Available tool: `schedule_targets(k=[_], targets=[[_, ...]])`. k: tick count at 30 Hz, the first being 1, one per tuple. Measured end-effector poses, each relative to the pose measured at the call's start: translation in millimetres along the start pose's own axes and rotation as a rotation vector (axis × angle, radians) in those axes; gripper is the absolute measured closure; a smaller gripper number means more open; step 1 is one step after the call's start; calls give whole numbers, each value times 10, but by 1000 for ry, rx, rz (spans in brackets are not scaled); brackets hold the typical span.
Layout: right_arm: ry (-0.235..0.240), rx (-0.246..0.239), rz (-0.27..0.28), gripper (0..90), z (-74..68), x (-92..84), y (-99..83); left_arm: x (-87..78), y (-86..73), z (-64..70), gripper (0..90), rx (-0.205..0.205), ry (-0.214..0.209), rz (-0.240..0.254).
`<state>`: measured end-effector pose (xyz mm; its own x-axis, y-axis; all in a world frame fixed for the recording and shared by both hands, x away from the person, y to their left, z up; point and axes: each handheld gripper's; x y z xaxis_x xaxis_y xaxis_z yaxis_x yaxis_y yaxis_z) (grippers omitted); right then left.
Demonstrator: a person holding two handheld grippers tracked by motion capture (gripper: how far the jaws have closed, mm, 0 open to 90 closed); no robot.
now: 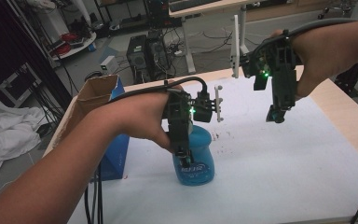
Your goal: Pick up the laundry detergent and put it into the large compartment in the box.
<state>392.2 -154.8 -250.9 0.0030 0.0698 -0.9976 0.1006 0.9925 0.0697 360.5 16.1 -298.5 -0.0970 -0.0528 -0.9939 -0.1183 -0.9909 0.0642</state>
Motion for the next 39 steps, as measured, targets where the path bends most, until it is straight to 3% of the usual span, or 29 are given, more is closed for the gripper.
schedule_targets(k=[17, 30, 39], targets=[[6, 6, -4, 27, -5, 31, -4, 7, 22, 4, 305, 2, 7, -12], [3, 5, -4, 28, 4, 41, 3, 5, 21, 3, 369, 9, 43, -28], [8, 3, -9, 28, -1, 48, 24, -9, 39, 26, 376, -13, 58, -57]])
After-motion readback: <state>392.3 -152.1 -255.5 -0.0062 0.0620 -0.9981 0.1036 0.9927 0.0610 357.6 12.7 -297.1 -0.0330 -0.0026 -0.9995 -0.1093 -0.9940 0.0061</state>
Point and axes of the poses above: each handheld gripper's, and its own axes: x roughly forward along the jaws, y roughly out of its top, z roughly to its right, and after that the axes turned 3 degrees about x, right-handed
